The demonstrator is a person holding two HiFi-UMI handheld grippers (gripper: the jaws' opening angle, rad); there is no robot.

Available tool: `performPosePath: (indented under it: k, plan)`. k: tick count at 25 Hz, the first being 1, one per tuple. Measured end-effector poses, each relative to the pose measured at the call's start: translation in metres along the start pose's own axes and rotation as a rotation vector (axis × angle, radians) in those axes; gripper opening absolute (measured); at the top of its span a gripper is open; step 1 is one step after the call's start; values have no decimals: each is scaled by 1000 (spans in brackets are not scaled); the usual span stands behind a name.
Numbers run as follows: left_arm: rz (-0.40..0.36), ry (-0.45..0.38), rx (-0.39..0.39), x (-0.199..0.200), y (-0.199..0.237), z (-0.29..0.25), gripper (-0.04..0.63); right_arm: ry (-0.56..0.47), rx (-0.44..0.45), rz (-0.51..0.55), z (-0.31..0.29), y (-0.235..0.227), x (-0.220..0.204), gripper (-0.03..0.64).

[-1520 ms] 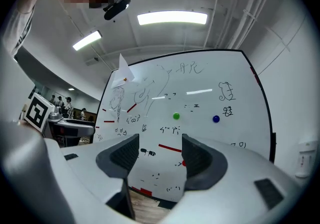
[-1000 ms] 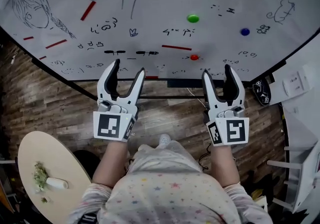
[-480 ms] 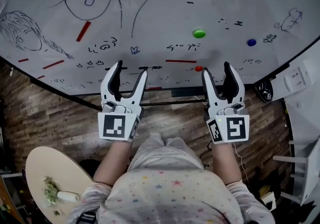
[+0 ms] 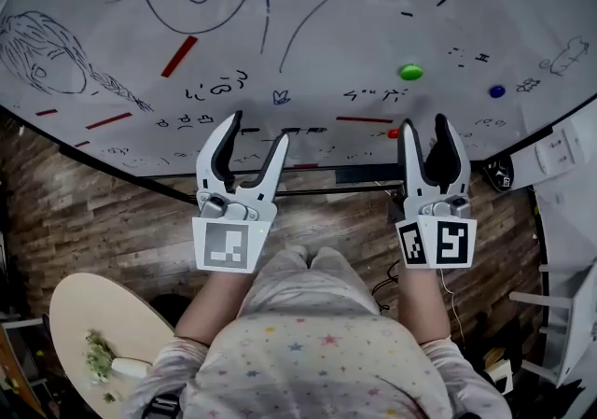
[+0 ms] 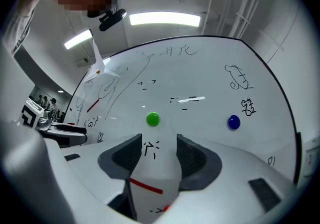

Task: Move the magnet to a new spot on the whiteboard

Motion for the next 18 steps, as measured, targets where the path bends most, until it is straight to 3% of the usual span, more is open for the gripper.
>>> performPosePath:
  k: [5, 9, 12, 18]
  plan:
    - [20, 3, 51, 4, 5, -2, 229, 14, 54, 11, -8, 1, 2, 224]
    - [10, -75, 63, 18, 2, -2, 227, 6, 86, 11, -12, -2, 8, 225]
    - [6, -18, 88, 13, 1, -1, 211, -10, 85, 21, -11, -5, 12, 216]
    - [24, -42, 85, 21, -3, -1, 156, -23, 103, 24, -14, -6, 15, 198]
Point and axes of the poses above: the fingertips, and each gripper's own axes: z backward along the fingers, y to its left, x out of its top, the point moved 1 cm from there along z, backward along the fingers, and after that the axes turned 9 degrees about x, right-handed, at the moved point
